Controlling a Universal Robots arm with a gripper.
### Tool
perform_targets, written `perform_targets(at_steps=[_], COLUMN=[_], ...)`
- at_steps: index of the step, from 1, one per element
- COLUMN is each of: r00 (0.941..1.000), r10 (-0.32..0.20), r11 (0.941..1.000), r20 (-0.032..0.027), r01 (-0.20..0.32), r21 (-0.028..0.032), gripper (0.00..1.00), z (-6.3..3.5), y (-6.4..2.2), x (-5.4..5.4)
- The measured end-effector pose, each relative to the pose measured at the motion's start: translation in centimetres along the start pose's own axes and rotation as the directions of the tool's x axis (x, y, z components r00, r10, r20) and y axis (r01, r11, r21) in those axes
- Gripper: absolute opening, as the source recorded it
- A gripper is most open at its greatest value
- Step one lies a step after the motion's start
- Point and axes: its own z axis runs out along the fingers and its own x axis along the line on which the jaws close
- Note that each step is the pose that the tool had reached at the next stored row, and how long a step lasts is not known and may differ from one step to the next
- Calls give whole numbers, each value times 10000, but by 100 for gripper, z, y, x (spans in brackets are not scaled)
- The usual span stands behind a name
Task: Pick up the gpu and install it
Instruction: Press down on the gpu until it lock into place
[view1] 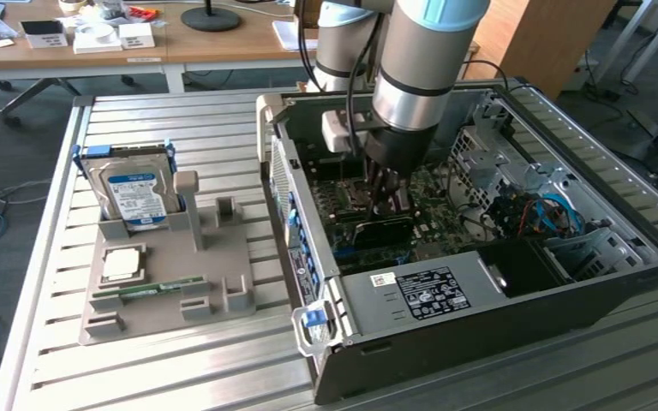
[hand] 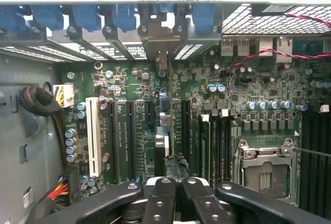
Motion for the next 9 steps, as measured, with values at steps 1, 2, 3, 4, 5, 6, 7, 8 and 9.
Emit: perform_targets(at_steps=[1,2,3,4,5,6,7,8,9], r00=[10000,10000,10000,10000,10000,10000,10000,10000,10000], r10=[0,0,0,0,0,0,0,0,0], r11=[10000,10000,10000,10000,10000,10000,10000,10000,10000], r20=[-1,-3,-3,-3,-1,4,3,-1,-2], r01=[0,0,0,0,0,0,0,0,0], r21=[-1,-2,-2,-1,-1,1,1,-1,-2], gripper=[11,11,11,11,11,11,11,11,11], z=[7,8,8,8,11,18,25,28,28], y=[0,0,0,0,0,0,0,0,0], x=[0,1,0,0,0,0,0,1,1])
